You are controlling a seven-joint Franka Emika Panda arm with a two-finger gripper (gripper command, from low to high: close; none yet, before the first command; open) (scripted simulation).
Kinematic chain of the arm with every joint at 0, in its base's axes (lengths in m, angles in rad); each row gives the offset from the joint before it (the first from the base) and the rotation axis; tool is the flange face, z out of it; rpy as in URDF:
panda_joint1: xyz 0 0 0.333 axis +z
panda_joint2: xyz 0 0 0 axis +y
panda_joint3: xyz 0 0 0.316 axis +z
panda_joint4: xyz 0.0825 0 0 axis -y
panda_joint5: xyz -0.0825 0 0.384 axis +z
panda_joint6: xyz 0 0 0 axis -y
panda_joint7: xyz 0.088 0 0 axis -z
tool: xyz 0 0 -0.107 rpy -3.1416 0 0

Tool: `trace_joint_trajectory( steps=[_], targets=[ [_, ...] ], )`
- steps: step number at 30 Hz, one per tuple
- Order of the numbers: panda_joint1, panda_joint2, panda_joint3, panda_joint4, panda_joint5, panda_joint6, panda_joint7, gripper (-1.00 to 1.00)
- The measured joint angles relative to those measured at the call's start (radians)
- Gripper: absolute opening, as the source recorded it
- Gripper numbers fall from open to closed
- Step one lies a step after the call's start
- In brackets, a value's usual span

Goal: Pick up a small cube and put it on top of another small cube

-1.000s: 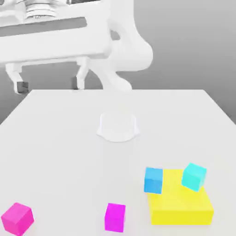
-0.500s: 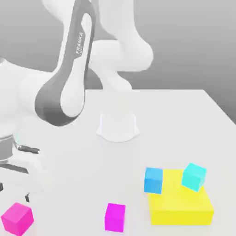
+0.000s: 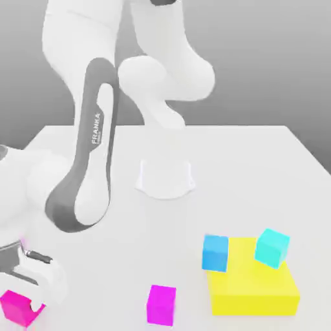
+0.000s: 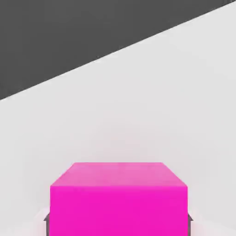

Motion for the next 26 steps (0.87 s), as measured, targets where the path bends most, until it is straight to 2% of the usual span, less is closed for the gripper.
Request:
trace_joint_trajectory(
  steps=[17, 19, 23, 24, 26],
  targets=[
    [0.406, -0.596, 0.269, -0.397, -0.237, -0.174, -0.309, -1.00],
    [0.429, -0.601, 0.291, -0.428, -0.247, -0.145, -0.333, -1.00],
    [0.436, -0.482, 0.297, -0.457, -0.251, 0.003, -0.341, -1.00],
    [0.436, -0.465, 0.297, -0.460, -0.252, 0.024, -0.340, 1.00],
    [0.436, -0.465, 0.297, -0.460, -0.252, 0.024, -0.340, 1.00]
  ],
)
